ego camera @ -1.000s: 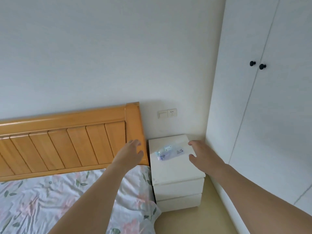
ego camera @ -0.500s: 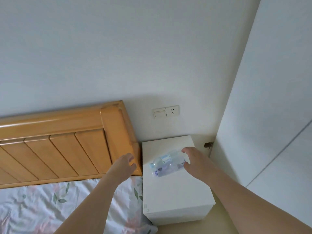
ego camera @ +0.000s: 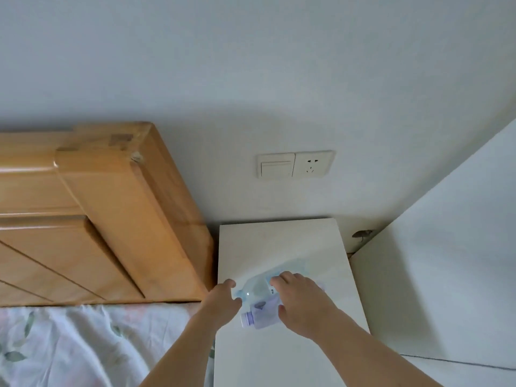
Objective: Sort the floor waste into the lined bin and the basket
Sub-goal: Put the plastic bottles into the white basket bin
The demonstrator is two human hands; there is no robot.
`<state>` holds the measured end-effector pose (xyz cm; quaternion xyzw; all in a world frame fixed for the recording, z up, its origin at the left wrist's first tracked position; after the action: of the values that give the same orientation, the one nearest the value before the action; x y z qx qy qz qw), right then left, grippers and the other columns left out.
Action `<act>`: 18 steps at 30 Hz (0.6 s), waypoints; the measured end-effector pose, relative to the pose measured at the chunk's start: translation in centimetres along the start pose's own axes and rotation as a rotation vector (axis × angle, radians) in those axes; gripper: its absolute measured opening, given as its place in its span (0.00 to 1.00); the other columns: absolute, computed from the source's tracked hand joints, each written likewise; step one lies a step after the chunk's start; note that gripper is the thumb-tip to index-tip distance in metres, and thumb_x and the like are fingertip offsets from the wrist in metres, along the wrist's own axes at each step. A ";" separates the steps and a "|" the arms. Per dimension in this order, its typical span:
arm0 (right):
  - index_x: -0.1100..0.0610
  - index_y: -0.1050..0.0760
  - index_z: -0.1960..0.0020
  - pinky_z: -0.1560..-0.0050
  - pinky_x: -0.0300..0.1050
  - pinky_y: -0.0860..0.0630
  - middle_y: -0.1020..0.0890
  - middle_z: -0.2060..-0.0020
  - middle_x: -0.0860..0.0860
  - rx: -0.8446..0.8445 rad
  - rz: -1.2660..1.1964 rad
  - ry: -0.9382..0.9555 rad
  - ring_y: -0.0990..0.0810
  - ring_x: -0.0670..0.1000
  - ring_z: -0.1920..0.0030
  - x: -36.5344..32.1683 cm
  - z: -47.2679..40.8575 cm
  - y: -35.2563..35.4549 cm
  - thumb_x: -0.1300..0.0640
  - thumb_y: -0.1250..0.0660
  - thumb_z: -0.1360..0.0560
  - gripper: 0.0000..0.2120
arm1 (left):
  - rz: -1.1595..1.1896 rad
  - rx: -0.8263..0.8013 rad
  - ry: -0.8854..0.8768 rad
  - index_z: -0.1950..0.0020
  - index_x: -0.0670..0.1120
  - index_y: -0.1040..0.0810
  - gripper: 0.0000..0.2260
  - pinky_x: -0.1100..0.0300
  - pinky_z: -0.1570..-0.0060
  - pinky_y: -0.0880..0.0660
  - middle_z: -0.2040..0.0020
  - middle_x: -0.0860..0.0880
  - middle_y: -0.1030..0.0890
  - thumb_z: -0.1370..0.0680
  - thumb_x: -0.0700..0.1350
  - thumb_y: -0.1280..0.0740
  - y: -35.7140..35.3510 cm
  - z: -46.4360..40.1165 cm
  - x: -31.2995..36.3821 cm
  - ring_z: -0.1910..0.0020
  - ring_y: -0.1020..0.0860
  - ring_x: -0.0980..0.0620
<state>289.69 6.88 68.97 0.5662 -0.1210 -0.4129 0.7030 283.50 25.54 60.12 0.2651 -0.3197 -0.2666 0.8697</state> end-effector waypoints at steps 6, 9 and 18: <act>0.54 0.27 0.42 0.47 0.47 0.29 0.25 0.49 0.51 -0.133 0.076 0.040 0.24 0.54 0.49 0.2 -3.6 -7.9 0.58 0.36 0.29 0.15 | -0.085 -0.005 -0.031 0.32 0.51 0.32 0.18 0.54 0.46 0.25 0.39 0.49 0.30 0.22 0.48 0.38 -3.5 -4.9 -2.6 0.46 0.24 0.48; 0.50 0.22 0.58 0.63 0.42 0.25 0.24 0.65 0.47 -0.120 0.106 0.033 0.22 0.50 0.65 -0.1 -4.7 -10.8 0.52 0.25 0.47 0.18 | -0.084 0.037 -0.075 0.39 0.51 0.30 0.12 0.53 0.51 0.23 0.46 0.51 0.26 0.22 0.49 0.38 -3.3 -5.7 -3.5 0.53 0.23 0.49; 0.53 0.26 0.68 0.73 0.40 0.36 0.28 0.75 0.48 -0.233 0.245 0.080 0.28 0.50 0.76 -0.8 -7.4 -14.3 0.54 0.22 0.61 0.24 | 0.043 0.229 0.007 0.41 0.49 0.29 0.14 0.53 0.54 0.23 0.50 0.51 0.21 0.20 0.56 0.41 -2.0 -2.8 -6.4 0.52 0.21 0.48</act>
<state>287.55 12.38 53.98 0.4781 -0.1123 -0.3124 0.8132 280.69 28.94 54.41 0.3569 -0.3503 -0.2088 0.8404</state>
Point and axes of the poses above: each hand's wrist, its own z-axis away from the middle knuckle, its own y-axis out of the back of the hand, x = y × z, the point moved 1 cm from there along -z, towards the middle knuckle
